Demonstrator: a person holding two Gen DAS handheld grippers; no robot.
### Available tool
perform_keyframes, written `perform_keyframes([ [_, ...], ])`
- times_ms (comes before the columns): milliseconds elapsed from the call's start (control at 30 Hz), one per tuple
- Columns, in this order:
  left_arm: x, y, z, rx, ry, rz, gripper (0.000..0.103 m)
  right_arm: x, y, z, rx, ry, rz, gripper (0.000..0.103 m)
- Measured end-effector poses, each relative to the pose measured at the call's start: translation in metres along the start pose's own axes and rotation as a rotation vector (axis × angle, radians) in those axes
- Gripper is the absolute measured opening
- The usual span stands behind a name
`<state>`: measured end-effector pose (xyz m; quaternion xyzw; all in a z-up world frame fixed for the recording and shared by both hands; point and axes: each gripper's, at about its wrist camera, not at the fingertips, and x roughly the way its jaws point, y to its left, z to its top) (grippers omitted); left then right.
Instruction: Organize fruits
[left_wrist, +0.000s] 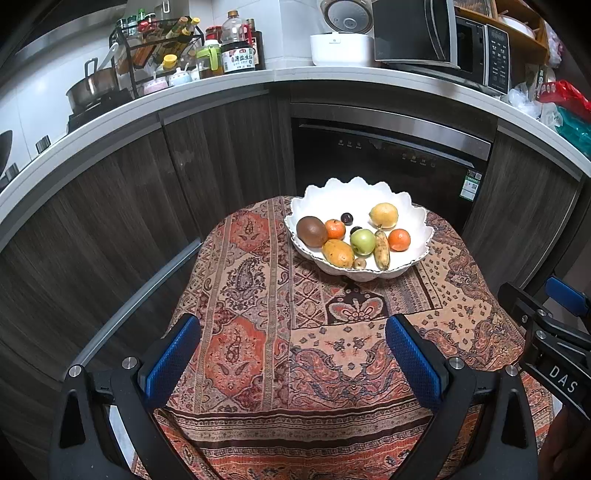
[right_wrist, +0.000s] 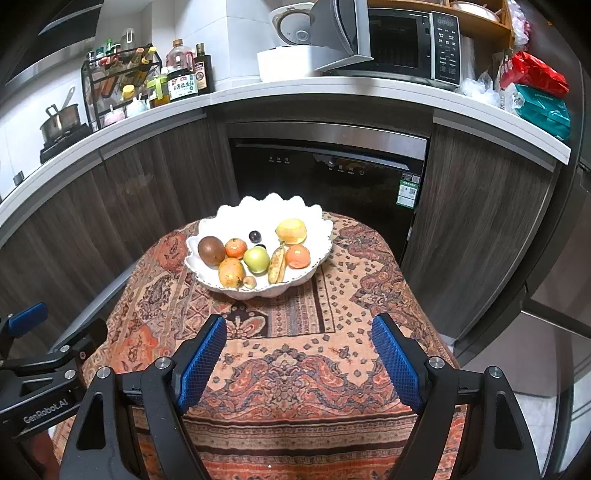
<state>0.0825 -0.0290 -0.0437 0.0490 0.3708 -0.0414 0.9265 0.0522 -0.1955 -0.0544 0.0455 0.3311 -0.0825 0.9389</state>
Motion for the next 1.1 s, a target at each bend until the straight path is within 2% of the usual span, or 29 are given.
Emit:
perform_keyframes([
  [1100, -0.0002, 0.0024, -0.0018, -0.014, 0.015, -0.028, 0.101, -0.0003, 0.0006, -0.0001, 0.006, -0.002, -0.003, 0.082],
])
